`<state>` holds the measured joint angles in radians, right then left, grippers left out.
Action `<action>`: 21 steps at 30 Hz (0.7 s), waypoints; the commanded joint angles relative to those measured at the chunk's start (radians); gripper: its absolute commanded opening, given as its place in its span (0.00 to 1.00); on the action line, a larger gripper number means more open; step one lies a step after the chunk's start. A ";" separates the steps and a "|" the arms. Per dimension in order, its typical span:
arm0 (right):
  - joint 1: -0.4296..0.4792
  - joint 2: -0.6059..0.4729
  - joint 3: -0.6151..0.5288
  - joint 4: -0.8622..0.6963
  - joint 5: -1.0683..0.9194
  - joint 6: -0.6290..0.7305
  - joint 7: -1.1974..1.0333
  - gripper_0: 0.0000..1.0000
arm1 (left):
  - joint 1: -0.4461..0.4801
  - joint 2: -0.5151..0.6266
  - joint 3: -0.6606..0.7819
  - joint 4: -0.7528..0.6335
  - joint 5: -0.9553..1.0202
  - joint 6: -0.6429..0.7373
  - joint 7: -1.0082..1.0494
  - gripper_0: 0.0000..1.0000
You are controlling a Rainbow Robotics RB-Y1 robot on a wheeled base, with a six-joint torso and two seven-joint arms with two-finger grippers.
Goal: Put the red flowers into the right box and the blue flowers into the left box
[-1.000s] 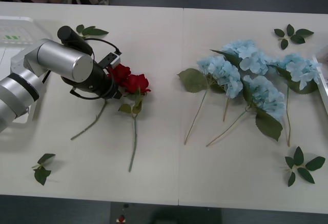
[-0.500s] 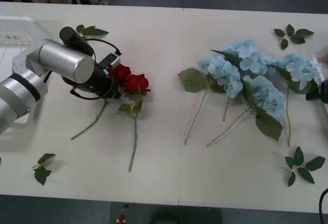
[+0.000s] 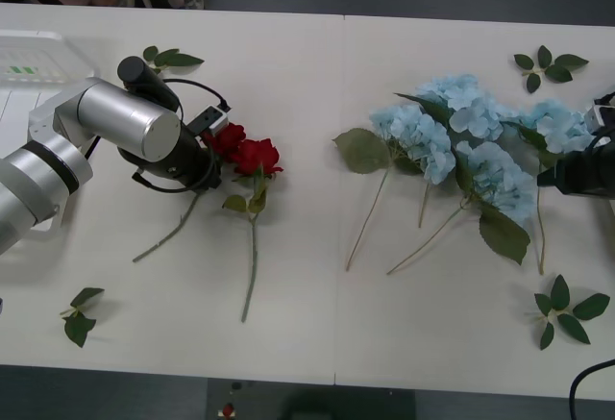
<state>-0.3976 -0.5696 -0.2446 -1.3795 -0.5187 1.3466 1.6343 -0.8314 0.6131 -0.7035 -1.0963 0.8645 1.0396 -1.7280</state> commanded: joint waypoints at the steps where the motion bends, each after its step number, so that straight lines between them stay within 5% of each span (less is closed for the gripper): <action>1: -0.015 -0.012 0.030 0.022 0.009 -0.050 -0.042 0.92 | -0.035 0.007 0.009 -0.005 -0.007 0.005 -0.050 0.00; 21: -0.015 0.016 0.111 0.122 0.014 -0.230 -0.059 0.81 | -0.032 0.063 0.010 -0.091 0.042 -0.012 -0.047 0.00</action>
<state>-0.3976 -0.5674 -0.1522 -1.2640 -0.5123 1.1333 1.6207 -0.8314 0.6198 -0.7035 -1.1087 0.8764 1.0377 -1.7280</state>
